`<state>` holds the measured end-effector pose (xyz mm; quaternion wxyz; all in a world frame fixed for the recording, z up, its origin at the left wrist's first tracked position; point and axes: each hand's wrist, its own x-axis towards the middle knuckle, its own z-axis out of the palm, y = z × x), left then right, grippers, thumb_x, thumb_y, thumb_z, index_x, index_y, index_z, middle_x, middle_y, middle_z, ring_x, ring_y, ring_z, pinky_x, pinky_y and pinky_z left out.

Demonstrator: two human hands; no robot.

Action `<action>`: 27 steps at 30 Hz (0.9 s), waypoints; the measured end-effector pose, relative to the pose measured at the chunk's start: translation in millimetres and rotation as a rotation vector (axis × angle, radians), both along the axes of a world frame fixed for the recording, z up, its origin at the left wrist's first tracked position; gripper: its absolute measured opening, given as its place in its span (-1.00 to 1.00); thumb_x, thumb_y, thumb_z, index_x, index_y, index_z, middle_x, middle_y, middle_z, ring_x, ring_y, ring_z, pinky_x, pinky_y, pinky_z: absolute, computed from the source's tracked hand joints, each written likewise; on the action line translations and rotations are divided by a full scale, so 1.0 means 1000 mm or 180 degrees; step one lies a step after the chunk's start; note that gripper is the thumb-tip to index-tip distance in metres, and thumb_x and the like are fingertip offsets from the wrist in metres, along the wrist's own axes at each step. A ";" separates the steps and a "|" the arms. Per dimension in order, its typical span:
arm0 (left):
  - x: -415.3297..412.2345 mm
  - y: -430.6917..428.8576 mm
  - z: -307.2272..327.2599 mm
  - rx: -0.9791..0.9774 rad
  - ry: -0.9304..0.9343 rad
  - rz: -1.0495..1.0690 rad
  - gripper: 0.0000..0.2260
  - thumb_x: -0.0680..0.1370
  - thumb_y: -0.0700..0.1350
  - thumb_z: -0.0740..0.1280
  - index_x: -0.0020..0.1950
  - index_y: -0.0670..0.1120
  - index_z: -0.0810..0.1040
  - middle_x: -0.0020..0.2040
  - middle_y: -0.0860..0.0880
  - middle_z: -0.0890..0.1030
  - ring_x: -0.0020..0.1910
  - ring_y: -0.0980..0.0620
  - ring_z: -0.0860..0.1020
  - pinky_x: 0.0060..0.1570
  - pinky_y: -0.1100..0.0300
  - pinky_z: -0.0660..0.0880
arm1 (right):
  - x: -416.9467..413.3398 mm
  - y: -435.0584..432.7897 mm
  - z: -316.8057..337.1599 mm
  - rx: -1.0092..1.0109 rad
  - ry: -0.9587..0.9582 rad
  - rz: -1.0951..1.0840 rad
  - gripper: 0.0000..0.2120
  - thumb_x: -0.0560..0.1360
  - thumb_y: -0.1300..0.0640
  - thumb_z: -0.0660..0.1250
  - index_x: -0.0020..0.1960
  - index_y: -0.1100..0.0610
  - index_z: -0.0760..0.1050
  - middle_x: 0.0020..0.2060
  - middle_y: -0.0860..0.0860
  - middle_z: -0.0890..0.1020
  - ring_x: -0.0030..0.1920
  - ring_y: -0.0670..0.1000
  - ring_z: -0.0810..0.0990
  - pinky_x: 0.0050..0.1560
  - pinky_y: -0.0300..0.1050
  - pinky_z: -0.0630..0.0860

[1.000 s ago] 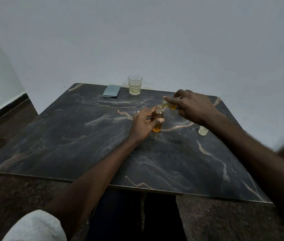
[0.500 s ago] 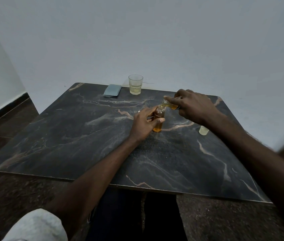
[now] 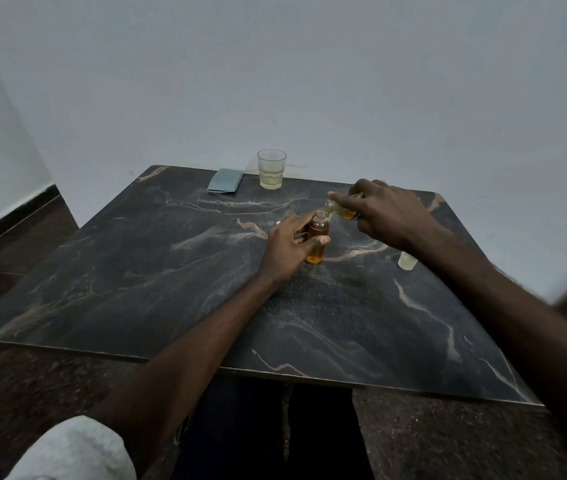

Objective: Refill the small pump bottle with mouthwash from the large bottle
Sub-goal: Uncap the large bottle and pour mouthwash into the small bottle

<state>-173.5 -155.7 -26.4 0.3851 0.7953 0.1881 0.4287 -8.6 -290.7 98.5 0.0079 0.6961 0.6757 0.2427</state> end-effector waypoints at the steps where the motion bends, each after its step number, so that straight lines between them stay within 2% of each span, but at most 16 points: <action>1: 0.000 0.000 0.000 -0.0003 -0.0005 -0.0002 -0.45 0.51 -0.03 0.56 0.48 -0.10 0.54 0.27 -0.07 0.64 0.25 0.12 0.59 0.15 0.49 0.51 | 0.000 0.000 0.000 0.0005 0.0000 0.0003 -0.34 0.57 0.20 0.34 0.61 -0.12 0.27 0.31 0.14 0.52 0.15 0.17 0.57 -0.25 -0.08 0.32; 5: 0.000 -0.001 0.000 -0.0027 -0.0023 0.0023 -0.45 0.51 -0.03 0.56 0.48 -0.09 0.54 0.27 -0.06 0.64 0.20 0.19 0.58 0.13 0.54 0.48 | 0.000 0.000 0.001 0.0013 0.0022 0.0019 -0.35 0.57 0.21 0.34 0.60 -0.10 0.29 0.30 0.14 0.53 0.16 0.17 0.57 -0.26 -0.09 0.31; 15: -0.002 -0.003 0.003 -0.0040 0.0002 0.0012 -0.43 0.51 -0.03 0.56 0.48 -0.11 0.52 0.28 -0.08 0.63 0.25 0.14 0.57 0.14 0.53 0.49 | 0.001 -0.001 -0.004 0.0023 0.0110 -0.0008 -0.33 0.56 0.18 0.37 0.62 -0.07 0.27 0.29 0.14 0.54 0.08 0.15 0.59 -0.28 -0.15 0.25; 17: -0.002 -0.003 0.004 -0.0050 0.0006 0.0013 -0.44 0.51 -0.03 0.56 0.48 -0.12 0.53 0.29 -0.08 0.64 0.26 0.13 0.58 0.16 0.48 0.51 | 0.002 -0.001 -0.006 0.0020 0.0165 -0.0022 -0.32 0.56 0.17 0.37 0.62 -0.08 0.26 0.30 0.14 0.54 0.07 0.14 0.60 -0.32 -0.17 0.26; 20: -0.003 -0.004 0.005 -0.0025 0.0023 0.0015 -0.45 0.53 -0.04 0.55 0.48 -0.14 0.53 0.30 -0.09 0.64 0.29 0.06 0.60 0.24 0.27 0.57 | 0.001 -0.003 -0.008 0.0011 0.0294 -0.0099 -0.29 0.55 0.15 0.37 0.63 -0.11 0.21 0.34 0.12 0.51 0.13 0.16 0.60 -0.28 -0.07 0.49; 22: -0.004 -0.005 0.006 -0.0010 0.0041 0.0029 -0.45 0.53 -0.04 0.55 0.49 -0.14 0.53 0.30 -0.09 0.63 0.30 0.03 0.59 0.28 0.18 0.58 | 0.000 -0.004 -0.010 0.0009 0.0381 -0.0135 -0.27 0.55 0.14 0.39 0.64 -0.12 0.19 0.35 0.12 0.51 0.16 0.17 0.59 -0.23 -0.02 0.56; 27: -0.004 -0.006 0.007 -0.0028 0.0115 0.0045 -0.44 0.54 -0.03 0.54 0.50 -0.13 0.52 0.33 -0.09 0.62 0.32 0.04 0.58 0.29 0.16 0.58 | -0.001 -0.006 -0.017 0.0107 0.0783 -0.0122 -0.27 0.56 0.10 0.40 0.65 -0.10 0.19 0.32 0.13 0.52 0.22 0.16 0.56 -0.17 -0.08 0.44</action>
